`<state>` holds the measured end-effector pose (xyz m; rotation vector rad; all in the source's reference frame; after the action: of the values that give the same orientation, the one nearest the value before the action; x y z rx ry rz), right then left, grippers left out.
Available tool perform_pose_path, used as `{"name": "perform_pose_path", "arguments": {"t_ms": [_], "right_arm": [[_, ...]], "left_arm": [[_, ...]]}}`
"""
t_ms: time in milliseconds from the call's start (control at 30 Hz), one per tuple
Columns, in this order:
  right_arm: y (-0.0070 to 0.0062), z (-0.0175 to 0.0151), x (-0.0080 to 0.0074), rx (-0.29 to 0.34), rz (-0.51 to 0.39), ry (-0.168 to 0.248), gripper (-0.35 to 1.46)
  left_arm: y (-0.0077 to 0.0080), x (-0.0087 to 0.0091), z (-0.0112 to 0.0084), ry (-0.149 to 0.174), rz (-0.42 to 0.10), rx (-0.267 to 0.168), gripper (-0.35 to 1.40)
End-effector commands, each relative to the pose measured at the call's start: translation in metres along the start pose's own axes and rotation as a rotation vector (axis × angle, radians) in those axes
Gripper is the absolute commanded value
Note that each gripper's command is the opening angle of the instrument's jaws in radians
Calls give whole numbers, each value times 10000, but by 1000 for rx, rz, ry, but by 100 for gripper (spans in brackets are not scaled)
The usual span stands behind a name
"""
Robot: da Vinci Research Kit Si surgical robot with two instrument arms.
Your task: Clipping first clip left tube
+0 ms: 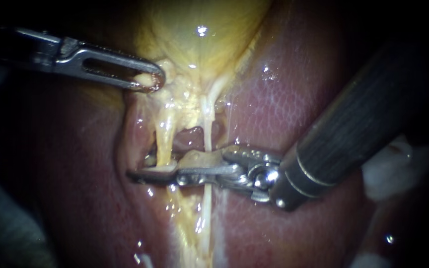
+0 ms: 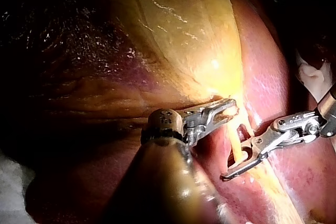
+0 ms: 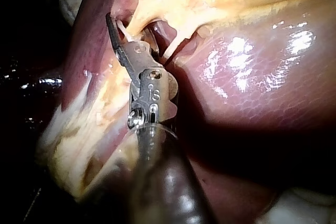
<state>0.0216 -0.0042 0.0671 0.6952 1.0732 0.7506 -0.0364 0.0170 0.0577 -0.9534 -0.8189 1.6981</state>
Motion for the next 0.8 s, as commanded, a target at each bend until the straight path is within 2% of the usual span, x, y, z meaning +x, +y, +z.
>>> {"name": "perform_pose_path", "arguments": {"t_ms": [33, 167, 400, 800], "right_arm": [[1, 1, 0, -1, 0, 1, 21], [3, 2, 2, -4, 1, -1, 35], [6, 7, 4, -3, 8, 8, 48], [7, 7, 6, 0, -3, 6, 50]], "left_arm": [[0, 0, 0, 0, 0, 0, -35], [0, 0, 0, 0, 0, 0, -35], [-1, 0, -1, 0, 0, 0, -35], [-1, -1, -2, -1, 1, -1, -35]]}}
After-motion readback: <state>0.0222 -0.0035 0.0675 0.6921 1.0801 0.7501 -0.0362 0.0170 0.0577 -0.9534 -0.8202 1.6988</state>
